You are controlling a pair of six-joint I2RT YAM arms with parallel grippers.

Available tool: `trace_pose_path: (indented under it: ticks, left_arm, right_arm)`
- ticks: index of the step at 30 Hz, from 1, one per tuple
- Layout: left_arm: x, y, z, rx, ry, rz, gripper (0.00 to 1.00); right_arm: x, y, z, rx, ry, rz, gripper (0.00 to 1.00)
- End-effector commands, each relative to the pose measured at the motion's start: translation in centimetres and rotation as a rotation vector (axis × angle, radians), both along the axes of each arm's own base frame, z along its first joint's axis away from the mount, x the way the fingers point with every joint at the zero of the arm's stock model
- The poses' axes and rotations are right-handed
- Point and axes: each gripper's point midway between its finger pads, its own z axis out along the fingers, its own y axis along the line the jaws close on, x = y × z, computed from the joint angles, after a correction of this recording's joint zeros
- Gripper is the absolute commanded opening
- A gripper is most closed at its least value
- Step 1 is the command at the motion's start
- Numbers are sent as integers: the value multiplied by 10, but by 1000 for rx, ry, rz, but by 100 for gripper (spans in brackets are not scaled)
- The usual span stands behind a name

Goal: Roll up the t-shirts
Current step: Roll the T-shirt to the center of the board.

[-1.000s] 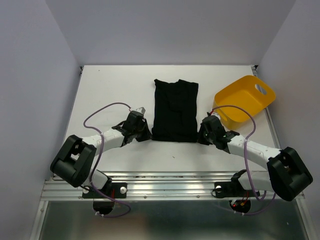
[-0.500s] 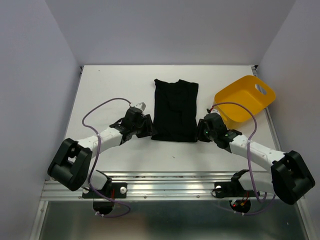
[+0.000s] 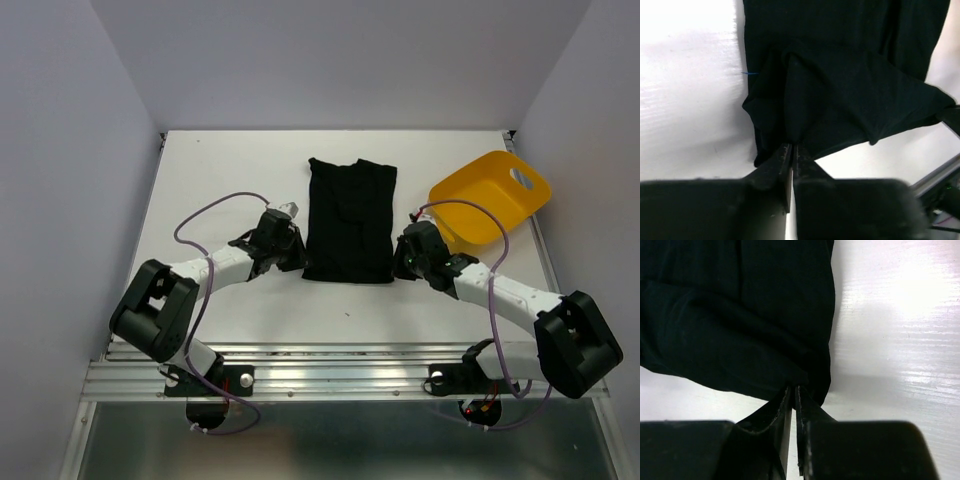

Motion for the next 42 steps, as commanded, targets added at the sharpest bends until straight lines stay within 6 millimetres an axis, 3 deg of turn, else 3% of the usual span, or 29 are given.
trace_pose_path:
  ticks: [1,6,12,24,29,31,32,33,34,35,36,37,40,42]
  left_arm:
    - [15,-11,22,-47,-59,-18,0]
    - [9,-1,24,-37,-62,18,0]
    - [-1,6,32,-58,-83,18,0]
    - [-8,26,-13,1,5,77,0]
    - [-9,24,-16,-3,14,60,0]
    - [-9,23,-12,-6,14,46,0]
    - [-9,21,-7,-6,16,37,0]
    - [-8,21,-4,-1,10,32,0]
    - [-3,20,7,-6,-16,36,11]
    - [-4,22,11,5,-13,36,17]
    - [-3,23,16,8,-24,38,23]
    - [1,23,30,1,-64,37,38]
    - [7,29,51,29,-102,60,58]
    - [14,26,67,27,-132,60,59]
  right_arm:
    - [23,5,24,20,-88,-23,9]
    - [25,0,28,14,-106,-50,1]
    - [27,-4,28,16,-106,-72,1]
    - [30,-3,13,-7,-86,-71,1]
    - [32,2,13,-2,-83,-49,1]
    - [33,4,19,5,-94,-35,7]
    - [33,5,22,7,-97,-28,19]
    - [33,5,30,6,-104,-18,25]
    - [33,6,33,4,-107,-6,34]
    - [31,6,35,-3,-101,9,52]
    - [30,7,39,-3,-102,20,56]
    - [32,10,50,8,-120,29,59]
    - [32,10,63,13,-134,33,61]
    - [36,11,71,25,-143,16,61]
